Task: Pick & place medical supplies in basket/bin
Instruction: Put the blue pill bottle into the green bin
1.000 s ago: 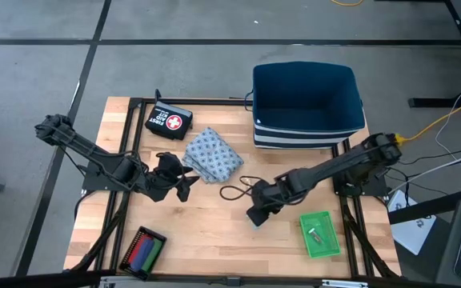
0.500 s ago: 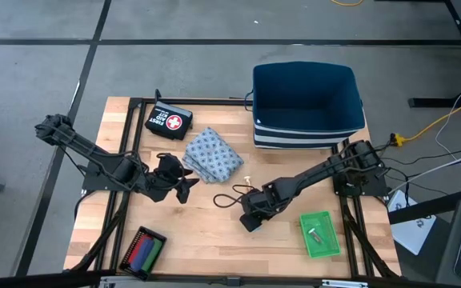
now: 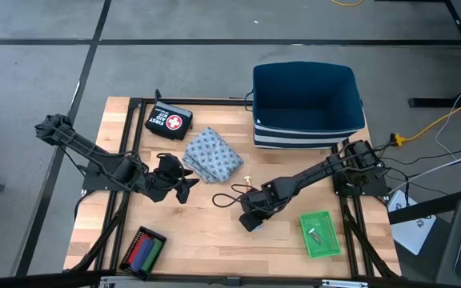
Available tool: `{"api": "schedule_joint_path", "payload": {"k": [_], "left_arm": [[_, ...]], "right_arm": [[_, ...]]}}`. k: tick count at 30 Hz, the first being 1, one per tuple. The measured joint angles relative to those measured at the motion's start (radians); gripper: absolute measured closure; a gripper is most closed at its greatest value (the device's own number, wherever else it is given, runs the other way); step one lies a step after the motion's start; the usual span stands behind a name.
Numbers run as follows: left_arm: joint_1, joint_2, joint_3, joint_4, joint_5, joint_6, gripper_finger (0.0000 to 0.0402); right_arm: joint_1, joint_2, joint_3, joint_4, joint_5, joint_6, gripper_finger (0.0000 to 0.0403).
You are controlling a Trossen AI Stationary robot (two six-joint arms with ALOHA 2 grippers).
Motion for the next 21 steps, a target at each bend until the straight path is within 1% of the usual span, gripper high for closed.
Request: {"api": "schedule_joint_path", "payload": {"k": [3, 9, 15, 21], "left_arm": [[0.0, 0.0, 0.0, 0.0, 0.0, -0.001, 0.0192], [0.0, 0.0, 0.0, 0.0, 0.0, -0.005, 0.0192], [0.0, 0.0, 0.0, 0.0, 0.0, -0.003, 0.0192], [0.0, 0.0, 0.001, 0.0, -0.001, -0.003, 0.0192]], "right_arm": [[-0.002, 0.0, 0.0, 0.003, -0.004, -0.008, 0.0299], [-0.007, -0.035, -0.003, -0.035, -0.006, -0.015, 0.0285], [-0.021, -0.15, -0.003, -0.144, 0.037, -0.038, 0.0295], [-0.008, -0.322, -0.002, -0.346, 0.087, -0.044, 0.0297]]}}
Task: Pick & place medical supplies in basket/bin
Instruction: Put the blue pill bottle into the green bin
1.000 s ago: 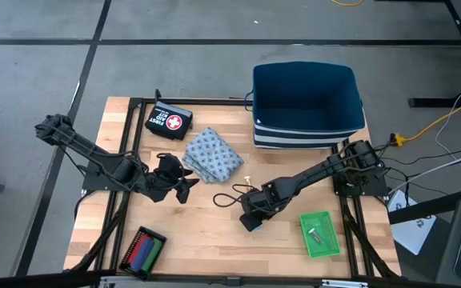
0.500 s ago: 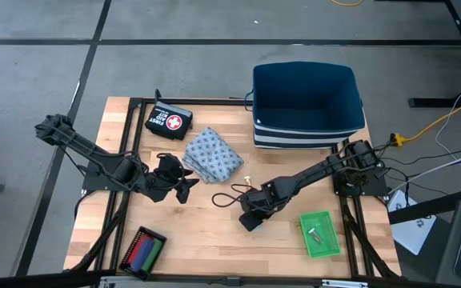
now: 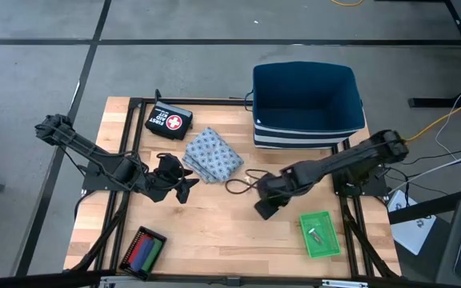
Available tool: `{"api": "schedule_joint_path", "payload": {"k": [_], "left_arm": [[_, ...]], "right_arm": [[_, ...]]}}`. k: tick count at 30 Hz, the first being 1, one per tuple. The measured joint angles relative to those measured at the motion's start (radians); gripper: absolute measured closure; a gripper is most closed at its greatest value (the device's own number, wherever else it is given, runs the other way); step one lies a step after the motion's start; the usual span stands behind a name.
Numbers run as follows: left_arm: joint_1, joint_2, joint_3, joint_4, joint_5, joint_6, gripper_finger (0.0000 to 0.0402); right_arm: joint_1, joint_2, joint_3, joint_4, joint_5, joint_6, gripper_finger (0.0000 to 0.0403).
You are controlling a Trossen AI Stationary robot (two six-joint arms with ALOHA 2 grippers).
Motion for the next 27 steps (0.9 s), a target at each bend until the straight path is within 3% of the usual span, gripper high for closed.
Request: {"api": "schedule_joint_path", "payload": {"k": [8, 14, 21, 27], "left_arm": [[0.0, 0.0, 0.0, 0.0, -0.001, 0.003, 0.0192], [0.0, 0.0, 0.0, 0.0, -0.012, 0.003, 0.0192], [0.001, 0.0, 0.0, 0.0, -0.025, 0.003, 0.0192], [0.001, 0.0, 0.0, 0.003, -0.024, -0.005, 0.0192]], "right_arm": [[0.112, -0.21, 0.0, -0.29, 0.022, 0.13, 0.029], [0.291, -0.245, 0.0, -0.382, 0.021, 0.317, 0.0293], [0.445, -0.245, -0.126, -0.283, 0.014, 0.522, 0.0291], [0.493, -0.245, -0.284, -0.086, -0.01, 0.615, 0.0284]]}}
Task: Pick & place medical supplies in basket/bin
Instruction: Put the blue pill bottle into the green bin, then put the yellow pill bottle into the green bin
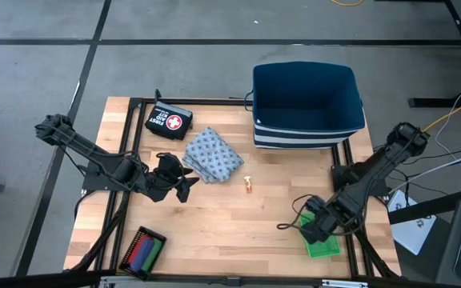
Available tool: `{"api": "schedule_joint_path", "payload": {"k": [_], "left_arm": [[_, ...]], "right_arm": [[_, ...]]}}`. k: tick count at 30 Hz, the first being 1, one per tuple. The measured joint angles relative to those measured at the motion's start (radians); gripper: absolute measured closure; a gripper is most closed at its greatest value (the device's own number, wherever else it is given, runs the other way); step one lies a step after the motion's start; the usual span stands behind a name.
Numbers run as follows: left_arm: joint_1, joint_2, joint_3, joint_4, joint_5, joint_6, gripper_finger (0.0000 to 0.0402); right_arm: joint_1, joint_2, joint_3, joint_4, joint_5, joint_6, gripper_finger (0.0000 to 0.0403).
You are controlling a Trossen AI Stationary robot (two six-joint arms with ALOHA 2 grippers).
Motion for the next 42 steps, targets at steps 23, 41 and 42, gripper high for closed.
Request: {"api": "schedule_joint_path", "payload": {"k": [23, 41, 42], "left_arm": [[0.0, 0.0, 0.0, 0.004, -0.001, -0.019, 0.0192], [0.0, 0.0, 0.0, 0.005, -0.003, -0.019, 0.0192], [0.0, 0.0, 0.0, 0.005, -0.003, -0.019, 0.0192]], "right_arm": [[-0.115, -0.262, -0.012, 0.021, 0.361, 0.052, 0.019], [-0.641, 0.029, -0.011, 0.471, 0.204, -0.456, 0.0195], [-0.653, 0.057, -0.011, 0.486, 0.193, -0.472, 0.0195]]}}
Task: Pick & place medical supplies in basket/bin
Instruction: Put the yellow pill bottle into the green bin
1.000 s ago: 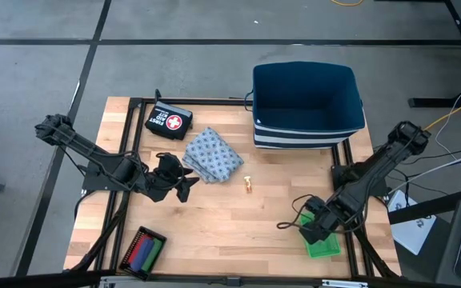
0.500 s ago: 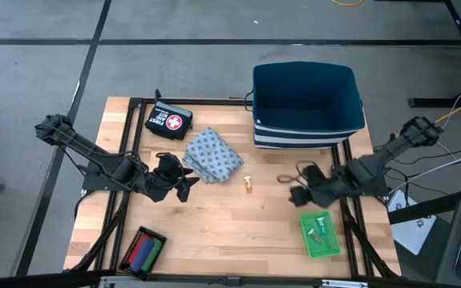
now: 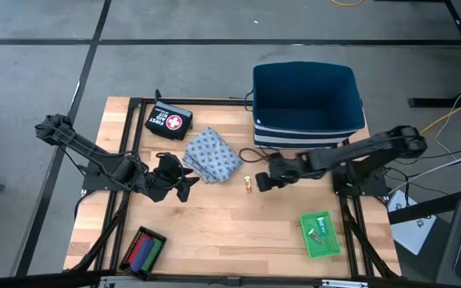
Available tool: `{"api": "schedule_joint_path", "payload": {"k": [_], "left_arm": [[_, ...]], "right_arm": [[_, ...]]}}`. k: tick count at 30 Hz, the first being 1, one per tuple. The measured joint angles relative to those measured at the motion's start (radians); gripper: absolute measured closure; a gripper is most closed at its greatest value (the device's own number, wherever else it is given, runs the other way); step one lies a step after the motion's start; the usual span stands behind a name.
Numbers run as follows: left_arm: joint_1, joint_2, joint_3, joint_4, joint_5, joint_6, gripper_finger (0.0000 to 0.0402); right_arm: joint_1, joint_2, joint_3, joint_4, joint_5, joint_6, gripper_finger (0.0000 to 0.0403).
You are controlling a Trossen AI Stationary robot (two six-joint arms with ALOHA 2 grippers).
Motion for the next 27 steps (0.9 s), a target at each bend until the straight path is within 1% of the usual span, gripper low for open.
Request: {"api": "schedule_joint_path", "payload": {"k": [4, 10, 12, 14, 17, 20, 27], "left_arm": [[0.0, 0.0, 0.0, -0.001, 0.0, -0.008, 0.0192], [0.006, 0.0, 0.0, -0.001, 0.002, -0.011, 0.0192], [0.01, 0.0, 0.0, -0.001, 0.003, -0.011, 0.0192], [0.015, 0.0, 0.0, 0.0, 0.003, -0.011, 0.0192], [0.016, 0.0, 0.0, 0.0, 0.003, -0.011, 0.0192], [0.015, 0.0, 0.0, -0.001, 0.004, -0.011, 0.0192], [0.015, 0.0, 0.0, -0.002, 0.003, -0.01, 0.0192]], "right_arm": [[-0.03, 0.096, 0.026, 0.019, -0.029, -0.05, 0.0195], [-0.061, 0.23, 0.143, 0.018, -0.035, -0.152, 0.0195], [-0.076, 0.274, 0.182, 0.017, -0.053, -0.179, 0.0195], [-0.087, 0.316, 0.215, -0.003, -0.068, -0.207, 0.0195], [-0.101, 0.37, 0.254, -0.081, -0.082, -0.25, 0.0195], [-0.114, 0.406, 0.267, -0.099, -0.088, -0.284, 0.0195], [-0.123, 0.455, 0.268, -0.09, -0.114, -0.299, 0.0195]]}}
